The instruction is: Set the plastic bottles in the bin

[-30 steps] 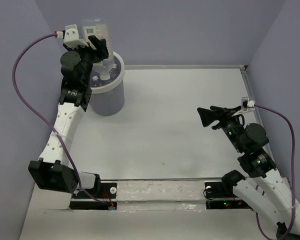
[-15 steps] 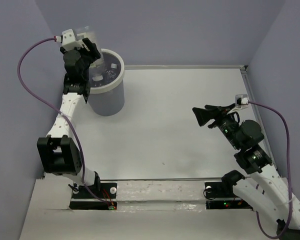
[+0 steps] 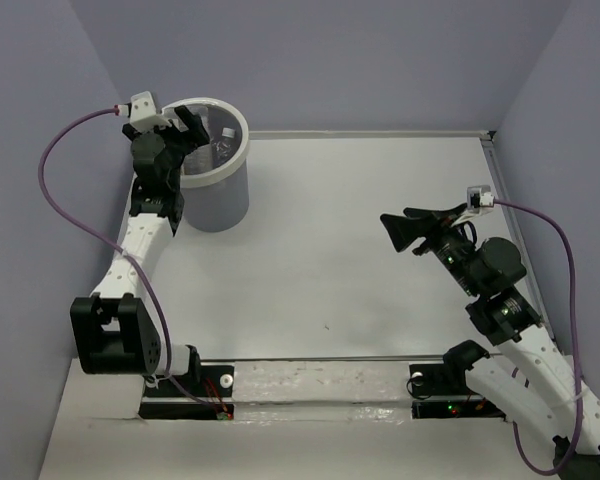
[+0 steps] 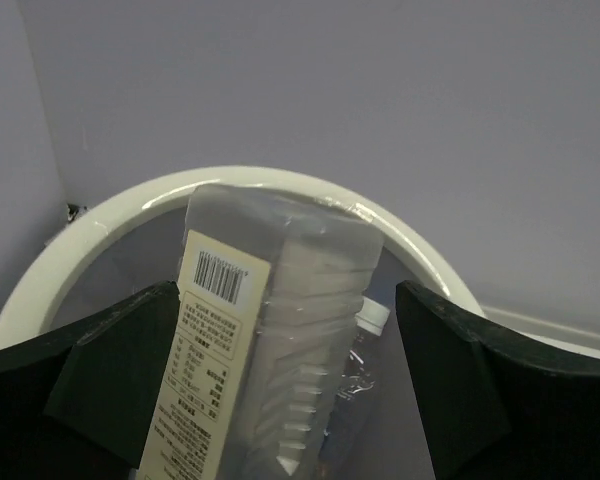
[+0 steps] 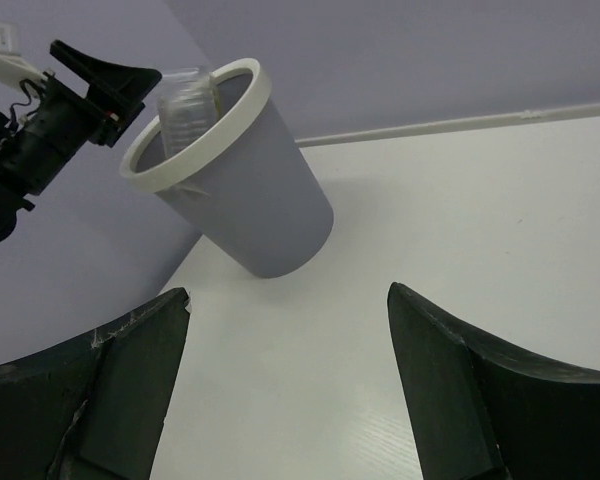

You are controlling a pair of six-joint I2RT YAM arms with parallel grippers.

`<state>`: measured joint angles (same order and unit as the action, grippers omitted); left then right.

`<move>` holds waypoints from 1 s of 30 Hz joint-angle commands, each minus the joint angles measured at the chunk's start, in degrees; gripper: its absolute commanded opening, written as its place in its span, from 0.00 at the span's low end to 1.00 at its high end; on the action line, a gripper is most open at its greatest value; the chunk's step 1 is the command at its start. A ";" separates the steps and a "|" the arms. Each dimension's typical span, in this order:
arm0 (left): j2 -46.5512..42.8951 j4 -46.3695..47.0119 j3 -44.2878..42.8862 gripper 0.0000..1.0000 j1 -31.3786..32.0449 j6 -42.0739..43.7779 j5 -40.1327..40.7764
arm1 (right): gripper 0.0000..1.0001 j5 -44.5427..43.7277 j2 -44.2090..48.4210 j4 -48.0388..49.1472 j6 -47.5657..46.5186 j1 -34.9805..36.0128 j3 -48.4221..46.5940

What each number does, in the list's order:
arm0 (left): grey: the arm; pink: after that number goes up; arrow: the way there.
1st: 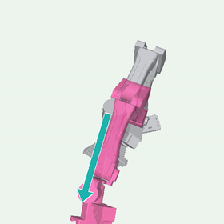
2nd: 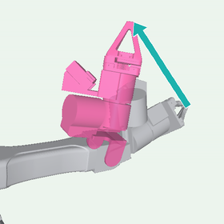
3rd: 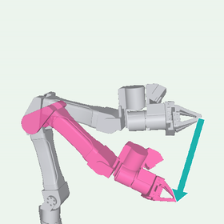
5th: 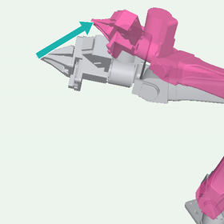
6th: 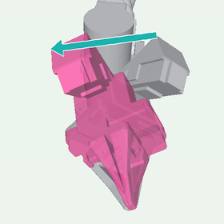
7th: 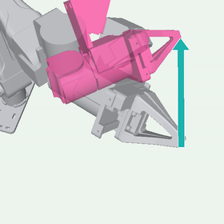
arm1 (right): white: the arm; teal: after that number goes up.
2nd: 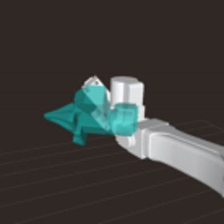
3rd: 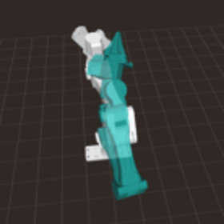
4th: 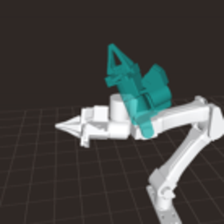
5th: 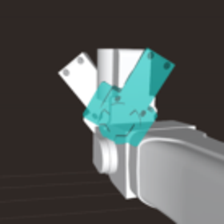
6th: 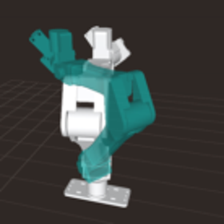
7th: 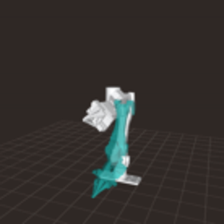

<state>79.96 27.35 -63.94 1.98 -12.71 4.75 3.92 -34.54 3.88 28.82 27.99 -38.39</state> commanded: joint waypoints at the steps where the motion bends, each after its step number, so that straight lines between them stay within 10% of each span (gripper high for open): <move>1: -8.67 7.72 -1.01 0.99 1.36 -0.47 0.52 | 0.85 2.31 -0.78 4.29 1.33 -0.13 0.16; 15: -31.34 -0.45 3.64 0.99 3.82 -18.73 -19.06 | 0.78 6.27 -2.46 3.68 2.21 -0.13 -4.76; 22: -47.51 -15.47 11.03 0.99 3.91 -16.13 -30.85 | 0.15 6.36 2.90 -1.59 -2.80 -0.13 -10.21; 24: -53.66 -19.69 12.96 0.99 3.91 -12.61 -30.25 | 0.21 4.96 5.18 -2.21 -3.59 -0.13 -11.00; 27: -61.56 -27.07 15.50 0.99 3.91 -9.98 -27.62 | 0.66 2.07 7.90 -2.12 -4.65 -0.13 -10.92; 30: -65.98 -31.38 16.30 0.99 4.00 -8.91 -25.76 | 0.92 -2.24 9.14 -2.12 -4.39 -0.13 -9.69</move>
<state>18.85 4.62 -49.06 5.69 -25.08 -21.65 7.20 -26.63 2.17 26.04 27.99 -47.62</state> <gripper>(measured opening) 0.989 0.777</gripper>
